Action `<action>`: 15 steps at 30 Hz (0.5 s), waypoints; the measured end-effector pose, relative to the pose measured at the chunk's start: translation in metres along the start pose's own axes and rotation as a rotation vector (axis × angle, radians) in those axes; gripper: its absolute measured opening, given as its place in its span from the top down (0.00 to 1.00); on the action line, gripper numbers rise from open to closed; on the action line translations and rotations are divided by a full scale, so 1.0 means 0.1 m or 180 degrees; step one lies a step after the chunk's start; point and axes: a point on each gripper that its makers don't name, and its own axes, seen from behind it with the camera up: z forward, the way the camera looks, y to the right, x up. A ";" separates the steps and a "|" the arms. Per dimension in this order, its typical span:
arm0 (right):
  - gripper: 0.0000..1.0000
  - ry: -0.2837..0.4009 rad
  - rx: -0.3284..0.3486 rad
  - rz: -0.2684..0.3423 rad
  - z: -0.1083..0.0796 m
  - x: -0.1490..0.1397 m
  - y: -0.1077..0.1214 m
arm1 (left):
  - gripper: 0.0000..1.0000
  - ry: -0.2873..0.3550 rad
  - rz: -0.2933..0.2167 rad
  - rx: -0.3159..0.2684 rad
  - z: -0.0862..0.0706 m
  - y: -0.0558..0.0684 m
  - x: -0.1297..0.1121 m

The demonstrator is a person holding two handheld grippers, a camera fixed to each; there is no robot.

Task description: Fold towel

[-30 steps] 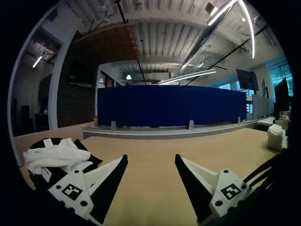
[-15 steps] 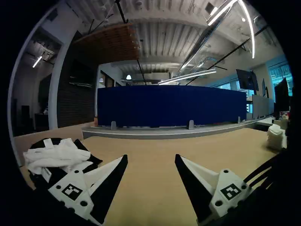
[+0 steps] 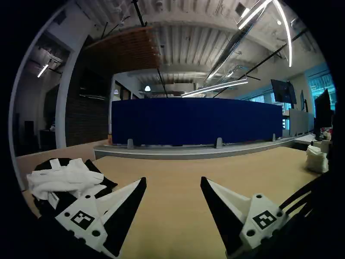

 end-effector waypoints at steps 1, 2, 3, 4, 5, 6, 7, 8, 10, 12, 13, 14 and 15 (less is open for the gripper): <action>0.00 -0.0004 0.0005 -0.0018 0.00 0.00 -0.01 | 0.07 0.0000 0.0000 0.0000 0.00 0.00 0.00; 0.00 -0.0008 0.0010 -0.0036 -0.01 -0.01 -0.02 | 0.07 0.0000 0.0000 0.0000 0.00 0.00 0.00; 0.00 -0.0011 0.0013 -0.0056 -0.01 -0.01 -0.03 | 0.07 0.0000 0.0000 0.0000 0.00 0.00 0.00; 0.00 -0.0012 0.0013 -0.0072 -0.01 -0.02 -0.03 | 0.07 0.0000 0.0000 0.0000 0.00 0.00 0.00; 0.00 -0.0013 0.0013 -0.0089 -0.01 -0.02 -0.03 | 0.07 0.0000 0.0000 0.0000 0.00 0.00 0.00; 0.00 -0.0015 0.0014 -0.0109 0.00 -0.03 -0.03 | 0.07 0.0000 0.0000 0.0000 0.00 0.00 0.00; 0.00 -0.0016 0.0016 -0.0128 0.00 -0.03 -0.03 | 0.07 0.0000 0.0000 0.0000 0.00 0.00 0.00; 0.00 -0.0017 0.0017 -0.0147 0.01 -0.04 -0.04 | 0.07 0.0000 0.0000 0.0000 0.00 0.00 0.00; 0.00 -0.0015 0.0017 -0.0166 0.02 -0.04 -0.04 | 0.07 0.0000 0.0000 0.0000 0.00 -0.01 0.00; 0.00 -0.0013 0.0018 -0.0179 0.02 -0.05 -0.05 | 0.07 0.0000 0.0000 0.0000 0.00 -0.01 0.00; 0.00 -0.0013 0.0022 -0.0188 0.02 -0.05 -0.06 | 0.07 -0.0001 0.0000 0.0000 0.00 -0.01 0.00; 0.00 -0.0013 0.0027 -0.0198 0.03 -0.05 -0.07 | 0.07 -0.0001 0.0000 0.0000 0.00 -0.01 0.00; 0.00 -0.0013 0.0033 -0.0214 0.03 -0.06 -0.08 | 0.07 -0.0001 0.0000 0.0000 0.00 -0.01 0.00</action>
